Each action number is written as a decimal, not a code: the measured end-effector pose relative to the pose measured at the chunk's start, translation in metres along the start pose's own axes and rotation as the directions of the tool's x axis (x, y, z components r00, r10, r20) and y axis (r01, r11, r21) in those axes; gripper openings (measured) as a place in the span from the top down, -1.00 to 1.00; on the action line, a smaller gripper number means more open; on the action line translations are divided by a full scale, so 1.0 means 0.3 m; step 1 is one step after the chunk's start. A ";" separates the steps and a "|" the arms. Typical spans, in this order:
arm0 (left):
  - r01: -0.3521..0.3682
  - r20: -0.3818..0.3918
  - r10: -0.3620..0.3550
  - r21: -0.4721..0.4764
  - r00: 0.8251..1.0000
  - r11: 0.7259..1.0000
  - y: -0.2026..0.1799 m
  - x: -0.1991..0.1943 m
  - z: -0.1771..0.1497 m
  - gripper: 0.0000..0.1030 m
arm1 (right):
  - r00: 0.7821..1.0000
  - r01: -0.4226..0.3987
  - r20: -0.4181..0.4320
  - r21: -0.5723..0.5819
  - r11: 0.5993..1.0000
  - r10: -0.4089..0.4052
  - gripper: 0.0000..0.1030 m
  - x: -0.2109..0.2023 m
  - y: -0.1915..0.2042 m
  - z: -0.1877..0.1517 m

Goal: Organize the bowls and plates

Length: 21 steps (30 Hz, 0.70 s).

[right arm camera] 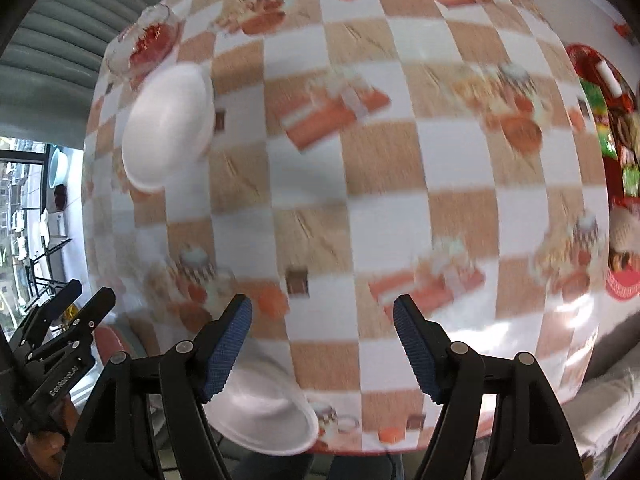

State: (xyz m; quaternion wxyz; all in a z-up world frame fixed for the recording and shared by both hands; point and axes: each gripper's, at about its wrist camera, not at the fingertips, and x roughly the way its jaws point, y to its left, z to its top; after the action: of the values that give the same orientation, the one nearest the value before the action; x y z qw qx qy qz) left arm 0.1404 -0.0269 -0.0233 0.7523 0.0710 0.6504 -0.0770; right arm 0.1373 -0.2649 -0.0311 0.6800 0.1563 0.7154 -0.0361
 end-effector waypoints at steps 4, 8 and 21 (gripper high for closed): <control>-0.013 0.012 0.014 -0.032 1.000 0.999 0.021 0.030 0.095 -0.53 | 1.000 0.001 0.002 -0.029 1.000 -0.001 -0.44 0.034 0.067 0.098; -0.023 0.019 0.024 -0.069 1.000 0.997 0.042 0.070 0.175 -0.53 | 1.000 -0.007 -0.004 -0.050 0.999 0.006 -0.44 0.078 0.132 0.177; -0.110 0.056 0.112 -0.049 0.992 0.993 0.044 0.196 0.373 -0.52 | 1.000 -0.010 0.012 -0.055 0.998 0.011 -0.44 0.195 0.255 0.370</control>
State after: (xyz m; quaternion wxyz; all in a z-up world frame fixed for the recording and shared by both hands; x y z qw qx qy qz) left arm 0.2598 -0.0385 -0.0653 0.7758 0.0875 0.6245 -0.0221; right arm 0.2632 -0.2114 -0.0843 0.6886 0.1412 0.7111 -0.0138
